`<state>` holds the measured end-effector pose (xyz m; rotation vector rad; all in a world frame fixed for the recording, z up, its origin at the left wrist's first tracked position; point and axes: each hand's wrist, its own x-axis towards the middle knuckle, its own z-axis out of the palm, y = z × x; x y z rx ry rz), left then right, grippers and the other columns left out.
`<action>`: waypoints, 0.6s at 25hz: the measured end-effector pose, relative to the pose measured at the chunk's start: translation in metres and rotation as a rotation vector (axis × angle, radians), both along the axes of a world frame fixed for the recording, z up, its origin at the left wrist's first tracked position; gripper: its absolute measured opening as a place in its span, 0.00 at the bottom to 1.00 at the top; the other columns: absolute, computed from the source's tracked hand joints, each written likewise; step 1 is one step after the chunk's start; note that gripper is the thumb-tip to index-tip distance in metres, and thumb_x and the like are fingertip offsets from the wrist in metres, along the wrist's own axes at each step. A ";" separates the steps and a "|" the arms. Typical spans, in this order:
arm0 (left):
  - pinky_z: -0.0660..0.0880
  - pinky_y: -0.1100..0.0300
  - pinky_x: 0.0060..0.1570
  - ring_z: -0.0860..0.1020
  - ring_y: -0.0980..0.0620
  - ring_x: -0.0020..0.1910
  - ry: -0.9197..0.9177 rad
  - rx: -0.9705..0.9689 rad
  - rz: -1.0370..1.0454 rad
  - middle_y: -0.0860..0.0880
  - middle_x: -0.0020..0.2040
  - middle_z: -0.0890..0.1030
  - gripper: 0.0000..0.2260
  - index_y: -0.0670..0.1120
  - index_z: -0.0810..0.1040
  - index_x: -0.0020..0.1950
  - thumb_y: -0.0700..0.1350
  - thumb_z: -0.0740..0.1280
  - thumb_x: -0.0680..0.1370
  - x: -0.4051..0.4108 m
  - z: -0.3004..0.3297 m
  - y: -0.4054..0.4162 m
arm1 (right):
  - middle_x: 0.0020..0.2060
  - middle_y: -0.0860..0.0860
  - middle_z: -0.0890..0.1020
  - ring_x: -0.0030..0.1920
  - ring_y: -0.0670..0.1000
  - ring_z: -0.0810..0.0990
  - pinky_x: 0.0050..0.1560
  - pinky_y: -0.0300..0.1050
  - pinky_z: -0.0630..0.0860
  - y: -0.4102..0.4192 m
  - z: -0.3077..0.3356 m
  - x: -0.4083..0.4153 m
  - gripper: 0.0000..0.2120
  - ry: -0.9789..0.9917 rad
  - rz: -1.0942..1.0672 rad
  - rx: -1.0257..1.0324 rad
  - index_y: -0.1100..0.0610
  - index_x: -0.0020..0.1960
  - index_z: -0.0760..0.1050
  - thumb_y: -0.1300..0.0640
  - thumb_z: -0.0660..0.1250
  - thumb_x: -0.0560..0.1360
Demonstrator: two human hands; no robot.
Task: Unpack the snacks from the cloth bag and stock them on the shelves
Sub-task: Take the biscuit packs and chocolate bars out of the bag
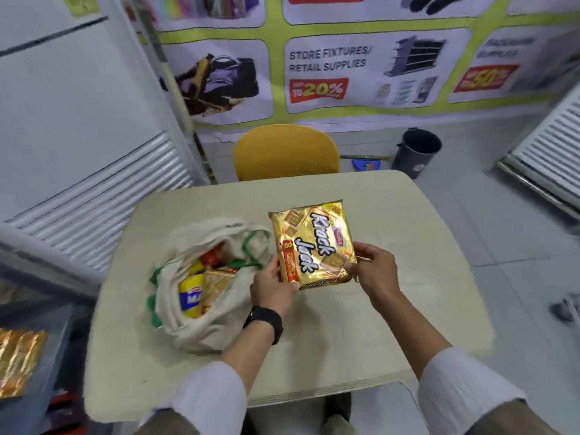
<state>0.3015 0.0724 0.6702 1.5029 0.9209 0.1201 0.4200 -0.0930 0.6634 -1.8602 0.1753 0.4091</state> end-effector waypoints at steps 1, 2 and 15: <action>0.82 0.50 0.58 0.84 0.60 0.49 0.037 0.040 -0.068 0.63 0.45 0.86 0.27 0.62 0.82 0.52 0.29 0.73 0.68 0.024 -0.011 -0.017 | 0.49 0.51 0.88 0.48 0.54 0.87 0.41 0.45 0.78 -0.019 -0.009 0.018 0.23 0.012 -0.031 -0.033 0.54 0.56 0.86 0.74 0.74 0.65; 0.81 0.49 0.59 0.84 0.56 0.50 0.065 0.045 -0.121 0.61 0.46 0.86 0.25 0.61 0.82 0.51 0.31 0.73 0.68 0.045 -0.023 -0.032 | 0.50 0.52 0.88 0.48 0.55 0.86 0.43 0.45 0.78 -0.037 -0.020 0.035 0.25 0.025 -0.052 -0.064 0.56 0.59 0.86 0.73 0.74 0.66; 0.76 0.54 0.66 0.78 0.51 0.64 0.158 -0.234 -0.526 0.51 0.66 0.80 0.35 0.54 0.65 0.76 0.31 0.70 0.74 0.178 -0.139 -0.143 | 0.49 0.51 0.88 0.44 0.49 0.83 0.42 0.43 0.78 -0.149 -0.134 0.157 0.14 0.131 -0.042 -0.313 0.51 0.57 0.85 0.64 0.68 0.75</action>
